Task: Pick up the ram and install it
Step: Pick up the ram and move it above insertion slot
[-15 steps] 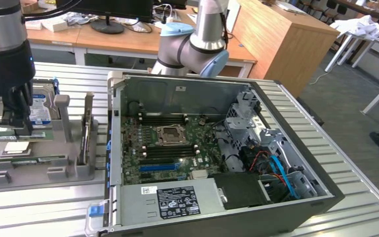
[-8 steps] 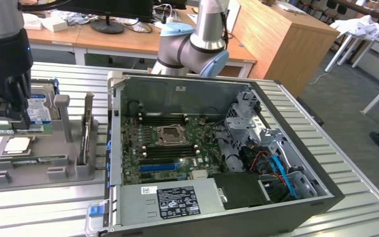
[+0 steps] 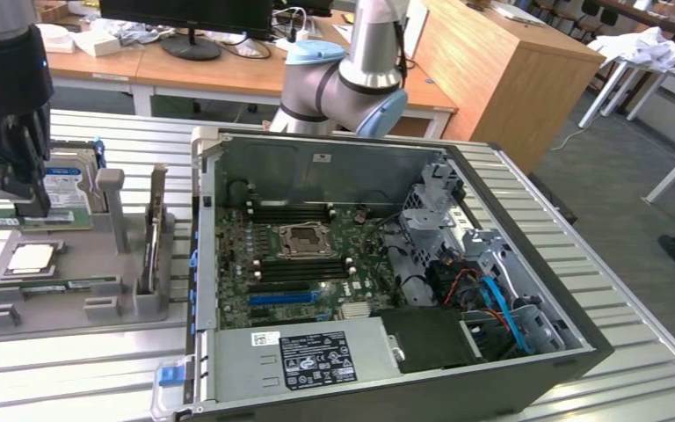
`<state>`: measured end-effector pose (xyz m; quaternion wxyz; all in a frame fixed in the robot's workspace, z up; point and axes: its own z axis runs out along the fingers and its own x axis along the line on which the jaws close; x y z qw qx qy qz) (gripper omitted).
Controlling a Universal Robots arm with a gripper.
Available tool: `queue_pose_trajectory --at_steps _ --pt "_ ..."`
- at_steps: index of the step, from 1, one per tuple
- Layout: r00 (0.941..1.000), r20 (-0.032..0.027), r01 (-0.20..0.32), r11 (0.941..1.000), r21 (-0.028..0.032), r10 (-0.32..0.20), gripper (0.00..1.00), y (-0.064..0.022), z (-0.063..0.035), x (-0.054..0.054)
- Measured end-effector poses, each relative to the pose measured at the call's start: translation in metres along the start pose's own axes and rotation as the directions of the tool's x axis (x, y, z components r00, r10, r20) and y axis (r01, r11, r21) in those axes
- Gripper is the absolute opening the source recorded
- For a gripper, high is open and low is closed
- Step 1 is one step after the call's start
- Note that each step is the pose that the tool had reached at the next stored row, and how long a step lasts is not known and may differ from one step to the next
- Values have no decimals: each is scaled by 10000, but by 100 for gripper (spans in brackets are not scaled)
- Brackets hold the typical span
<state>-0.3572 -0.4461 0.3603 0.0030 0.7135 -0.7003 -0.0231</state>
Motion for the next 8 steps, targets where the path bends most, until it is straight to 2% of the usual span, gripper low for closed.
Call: queue_pose_trajectory --at_steps 8 --pt "10000 0 0 10000 0 0 11 6 -173 -5"
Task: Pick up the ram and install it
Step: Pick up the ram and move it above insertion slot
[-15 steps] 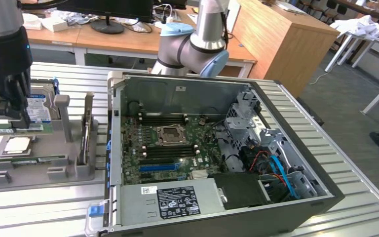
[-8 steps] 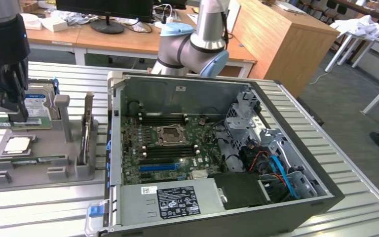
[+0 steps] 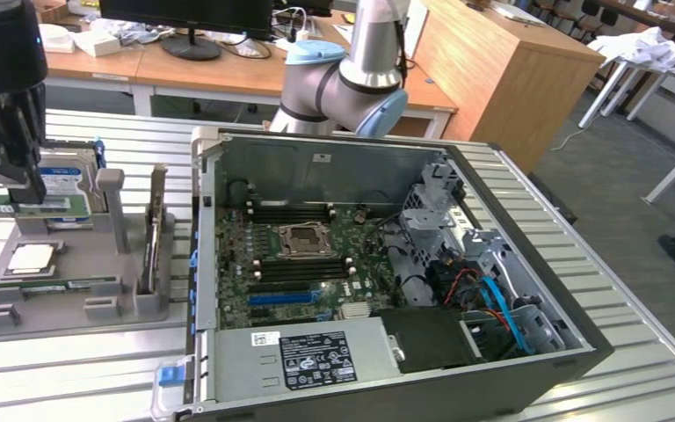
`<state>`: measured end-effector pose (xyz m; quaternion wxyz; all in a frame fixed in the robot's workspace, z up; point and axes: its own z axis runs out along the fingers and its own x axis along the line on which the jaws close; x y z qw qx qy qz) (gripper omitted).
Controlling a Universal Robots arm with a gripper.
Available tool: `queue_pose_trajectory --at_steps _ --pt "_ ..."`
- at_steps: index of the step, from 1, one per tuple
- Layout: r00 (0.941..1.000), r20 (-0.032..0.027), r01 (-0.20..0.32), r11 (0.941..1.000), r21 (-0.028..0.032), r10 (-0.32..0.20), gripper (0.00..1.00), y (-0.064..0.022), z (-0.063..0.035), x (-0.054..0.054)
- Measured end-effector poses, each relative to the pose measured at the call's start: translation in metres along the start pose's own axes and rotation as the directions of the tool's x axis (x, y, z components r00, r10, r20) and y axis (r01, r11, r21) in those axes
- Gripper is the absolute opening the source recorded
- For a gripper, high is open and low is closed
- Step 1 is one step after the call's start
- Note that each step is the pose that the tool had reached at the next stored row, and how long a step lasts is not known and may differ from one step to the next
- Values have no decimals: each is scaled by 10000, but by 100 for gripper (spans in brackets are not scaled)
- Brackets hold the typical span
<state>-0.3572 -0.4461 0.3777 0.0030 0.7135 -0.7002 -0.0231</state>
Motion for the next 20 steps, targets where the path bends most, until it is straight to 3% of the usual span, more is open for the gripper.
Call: queue_pose_trajectory --at_steps 13,20 --pt "10000 0 0 10000 0 0 11 9 -236 -7" --pt "10000 -1 1 10000 0 -1 11 -14 -276 -7"
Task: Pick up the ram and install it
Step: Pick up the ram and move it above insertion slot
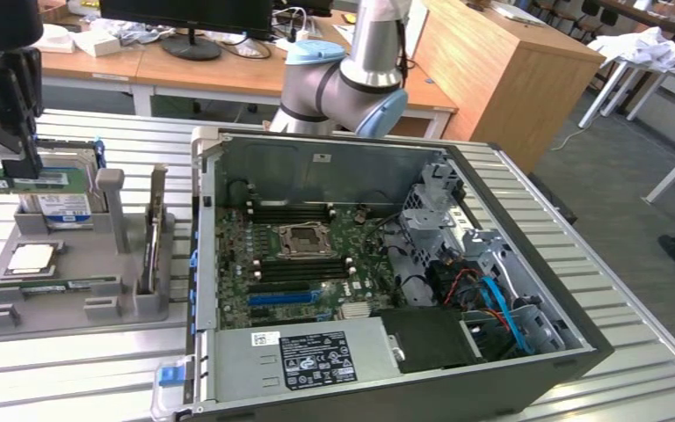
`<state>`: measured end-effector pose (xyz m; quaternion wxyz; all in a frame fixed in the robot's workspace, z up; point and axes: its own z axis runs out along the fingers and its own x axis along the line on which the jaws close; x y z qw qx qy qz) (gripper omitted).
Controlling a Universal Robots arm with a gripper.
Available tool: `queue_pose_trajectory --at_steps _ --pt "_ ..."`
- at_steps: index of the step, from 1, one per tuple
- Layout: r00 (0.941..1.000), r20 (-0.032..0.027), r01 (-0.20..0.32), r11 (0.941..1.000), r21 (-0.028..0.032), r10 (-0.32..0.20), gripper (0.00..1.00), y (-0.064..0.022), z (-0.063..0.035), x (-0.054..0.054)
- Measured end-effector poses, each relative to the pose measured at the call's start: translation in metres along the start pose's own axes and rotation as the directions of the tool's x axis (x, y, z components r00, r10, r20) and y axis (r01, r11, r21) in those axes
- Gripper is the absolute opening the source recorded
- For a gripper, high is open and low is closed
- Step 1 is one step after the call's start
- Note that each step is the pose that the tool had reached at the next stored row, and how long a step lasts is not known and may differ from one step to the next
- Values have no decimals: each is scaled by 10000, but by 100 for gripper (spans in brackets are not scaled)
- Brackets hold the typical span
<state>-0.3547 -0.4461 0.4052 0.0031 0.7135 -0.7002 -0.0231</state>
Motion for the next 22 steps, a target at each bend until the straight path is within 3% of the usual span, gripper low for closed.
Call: queue_pose_trajectory --at_steps 9,22 --pt "10000 1 -1 10000 0 1 11 -149 -5 3" --pt "10000 1 8 10000 0 -8 11 -472 -17 8"
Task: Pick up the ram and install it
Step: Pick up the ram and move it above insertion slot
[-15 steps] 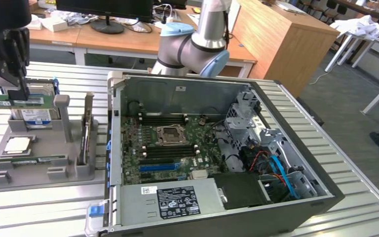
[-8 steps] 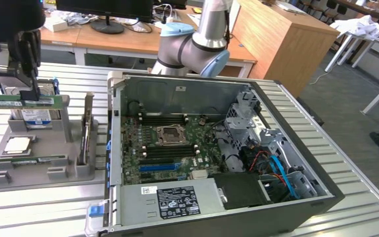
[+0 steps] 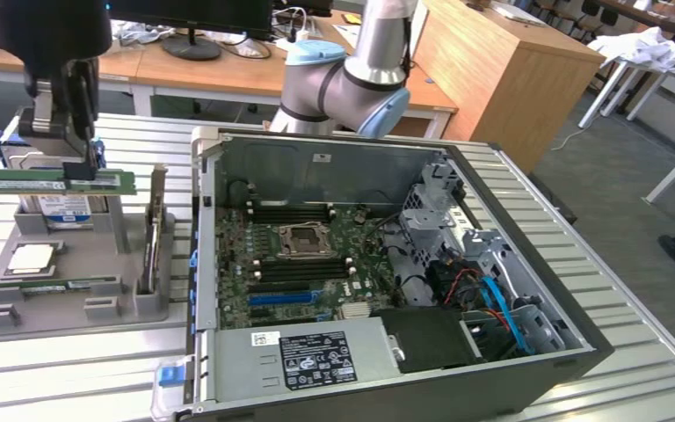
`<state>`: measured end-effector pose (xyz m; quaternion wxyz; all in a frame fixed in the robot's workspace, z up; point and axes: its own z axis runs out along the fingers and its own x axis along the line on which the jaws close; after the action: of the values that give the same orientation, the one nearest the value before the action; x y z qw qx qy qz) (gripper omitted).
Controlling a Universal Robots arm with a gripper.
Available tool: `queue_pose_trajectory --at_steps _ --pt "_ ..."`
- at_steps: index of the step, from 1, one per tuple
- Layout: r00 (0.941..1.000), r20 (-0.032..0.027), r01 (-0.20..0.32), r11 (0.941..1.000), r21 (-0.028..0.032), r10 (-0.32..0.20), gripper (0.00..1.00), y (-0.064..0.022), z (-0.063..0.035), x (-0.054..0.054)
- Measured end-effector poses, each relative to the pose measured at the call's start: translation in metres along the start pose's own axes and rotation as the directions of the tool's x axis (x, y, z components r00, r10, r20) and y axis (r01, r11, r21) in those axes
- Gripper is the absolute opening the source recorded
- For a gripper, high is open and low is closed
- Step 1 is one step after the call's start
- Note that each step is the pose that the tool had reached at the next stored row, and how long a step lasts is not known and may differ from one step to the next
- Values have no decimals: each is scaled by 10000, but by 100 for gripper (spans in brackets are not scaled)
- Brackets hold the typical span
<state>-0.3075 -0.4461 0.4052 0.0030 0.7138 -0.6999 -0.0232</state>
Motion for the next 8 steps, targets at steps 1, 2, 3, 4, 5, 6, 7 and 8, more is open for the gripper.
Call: queue_pose_trajectory --at_steps 1,2,3,4,5,6,7,8 --pt "10000 -1 1 10000 0 -1 11 -26 -1 1" --pt "10000 0 2 10000 0 -2 11 -54 -2 1" --pt "10000 -1 2 10000 -1 -2 11 -80 -3 2" --pt "10000 -1 3 10000 0 -3 11 -106 -4 3" --pt "10000 -1 2 10000 -1 -2 11 -133 -5 3" --pt "10000 -1 2 10000 -1 -2 11 -159 -7 3" --pt "10000 -1 3 10000 -1 -3 11 -184 -7 3" --pt "10000 -1 3 10000 0 -3 11 -209 -8 4"
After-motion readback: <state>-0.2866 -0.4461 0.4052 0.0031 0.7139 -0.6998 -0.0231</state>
